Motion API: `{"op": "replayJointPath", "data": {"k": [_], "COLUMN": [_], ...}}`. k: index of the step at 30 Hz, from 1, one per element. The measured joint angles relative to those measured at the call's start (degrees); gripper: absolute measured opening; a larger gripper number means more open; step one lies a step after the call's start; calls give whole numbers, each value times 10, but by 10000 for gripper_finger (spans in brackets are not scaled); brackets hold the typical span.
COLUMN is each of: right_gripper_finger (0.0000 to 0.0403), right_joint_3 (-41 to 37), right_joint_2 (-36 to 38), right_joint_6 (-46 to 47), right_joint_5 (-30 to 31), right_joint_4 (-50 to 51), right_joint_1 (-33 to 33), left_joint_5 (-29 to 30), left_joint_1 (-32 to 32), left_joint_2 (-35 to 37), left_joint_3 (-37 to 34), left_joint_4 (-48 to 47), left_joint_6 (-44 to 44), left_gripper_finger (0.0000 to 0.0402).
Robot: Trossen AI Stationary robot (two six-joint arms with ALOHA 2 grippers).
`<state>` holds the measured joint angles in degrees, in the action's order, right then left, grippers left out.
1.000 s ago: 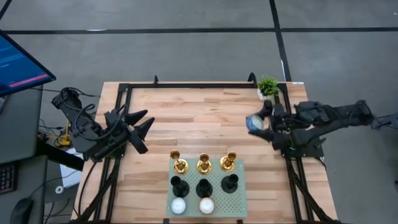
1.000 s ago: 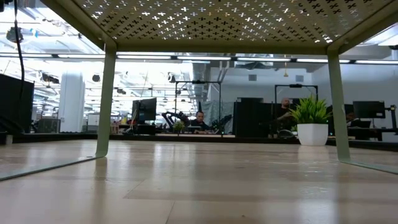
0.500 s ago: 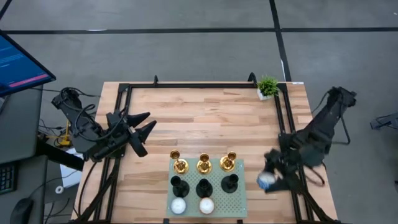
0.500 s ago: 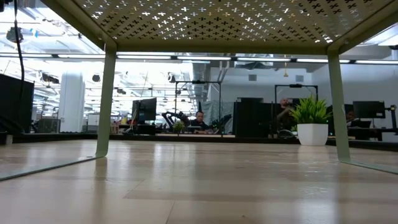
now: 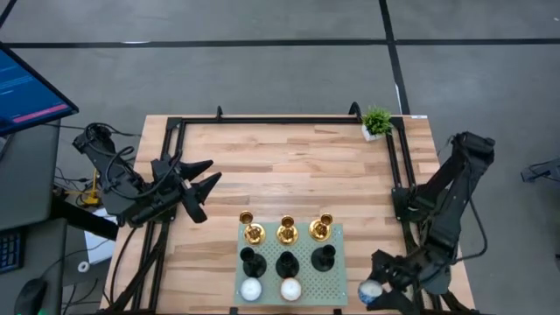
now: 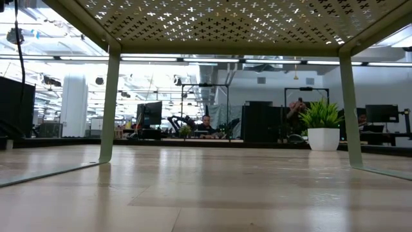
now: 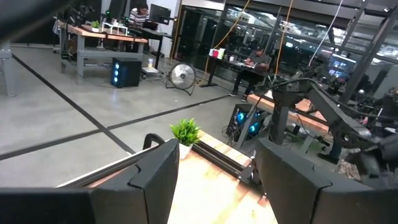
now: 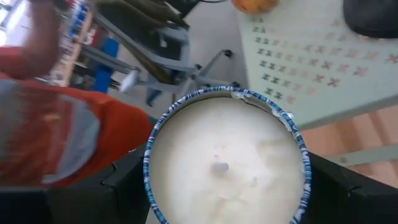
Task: Pick & Place candle stick holders
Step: Put the blue scented candle on the shelf aligned with the other orange scented candle
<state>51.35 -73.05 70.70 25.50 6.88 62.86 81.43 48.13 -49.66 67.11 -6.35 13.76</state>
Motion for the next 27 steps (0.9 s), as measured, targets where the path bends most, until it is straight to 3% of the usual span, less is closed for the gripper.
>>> {"op": "replayJointPath", "data": {"k": [5,11,20,27], "right_gripper_finger": [286,286,286,286], "right_joint_3": [1,53,161,232], "right_joint_2": [-34,-51,-101,-181], "right_joint_6": [-24,-121,-167,-215], "right_joint_5": [0,-1,-1,1], "right_joint_4": [-1,3,175,229], "right_joint_1": [-18,-46,-51,-62], "left_joint_5": [0,-5,-9,-10], "left_joint_1": [0,0,0,0], "left_joint_2": [0,0,0,0], "left_joint_3": [0,0,0,0], "left_joint_4": [0,0,0,0], "left_joint_6": [0,0,0,0], "left_gripper_finger": [212,212,212,212]}}
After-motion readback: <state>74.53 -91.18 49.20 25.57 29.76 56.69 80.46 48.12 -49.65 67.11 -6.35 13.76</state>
